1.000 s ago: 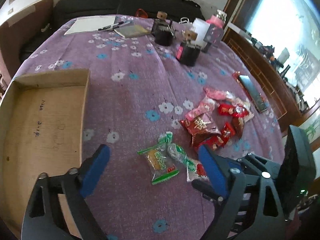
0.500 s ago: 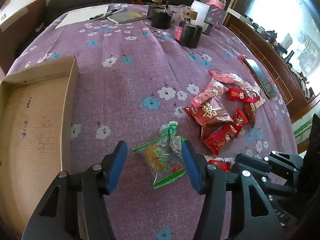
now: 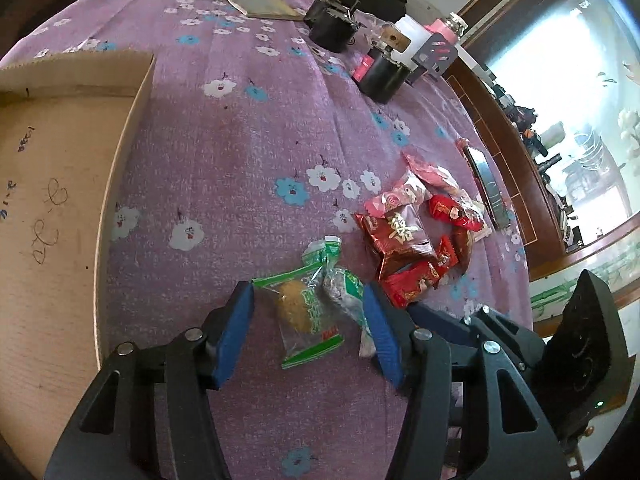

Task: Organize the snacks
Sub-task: 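Grasp the wafer packet with the right gripper while the left gripper grasps the green-wrapped snack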

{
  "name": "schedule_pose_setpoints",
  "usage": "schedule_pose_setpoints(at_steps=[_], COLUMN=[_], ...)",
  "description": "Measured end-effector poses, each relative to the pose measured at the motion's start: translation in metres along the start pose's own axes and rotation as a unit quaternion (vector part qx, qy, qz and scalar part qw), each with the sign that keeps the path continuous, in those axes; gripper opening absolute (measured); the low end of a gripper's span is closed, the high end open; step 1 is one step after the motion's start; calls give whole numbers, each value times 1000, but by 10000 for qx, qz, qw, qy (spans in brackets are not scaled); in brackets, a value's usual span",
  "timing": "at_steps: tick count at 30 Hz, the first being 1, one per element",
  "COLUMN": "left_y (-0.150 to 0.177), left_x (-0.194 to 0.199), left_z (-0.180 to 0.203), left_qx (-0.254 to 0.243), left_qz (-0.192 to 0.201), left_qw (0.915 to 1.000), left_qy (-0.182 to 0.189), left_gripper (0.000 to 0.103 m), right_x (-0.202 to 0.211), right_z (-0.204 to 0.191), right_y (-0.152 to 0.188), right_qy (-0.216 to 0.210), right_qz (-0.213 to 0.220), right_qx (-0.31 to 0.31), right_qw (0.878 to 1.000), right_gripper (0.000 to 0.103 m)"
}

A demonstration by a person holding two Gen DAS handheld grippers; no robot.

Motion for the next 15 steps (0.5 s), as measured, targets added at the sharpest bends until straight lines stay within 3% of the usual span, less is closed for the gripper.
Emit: schedule_pose_setpoints(at_steps=[4, 11, 15], left_y=[1, 7, 12], left_x=[-1, -2, -10], left_z=[2, 3, 10], left_qx=[-122, -728, -1260], left_qz=[61, 338, 709], left_qw=[9998, 9952, 9826], left_qy=[-120, -563, -1170], left_gripper=[55, 52, 52], right_x=[7, 22, 24], right_z=[6, 29, 32], right_y=[3, 21, 23], right_qy=[12, 133, 62], right_qz=[45, 53, 111], right_qx=[-312, -699, -785], right_qw=[9995, 9975, 9968], right_gripper=[25, 25, 27])
Point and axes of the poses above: each gripper's, at about its wrist camera, not at the fingertips, and x roughly against the way its jaws point, z to its right, y to its underside, the point moved 9 cm from there along -x, roughly the way its jaws point, and after that the axes turned 15 degrees about x, right-handed, at the moved point
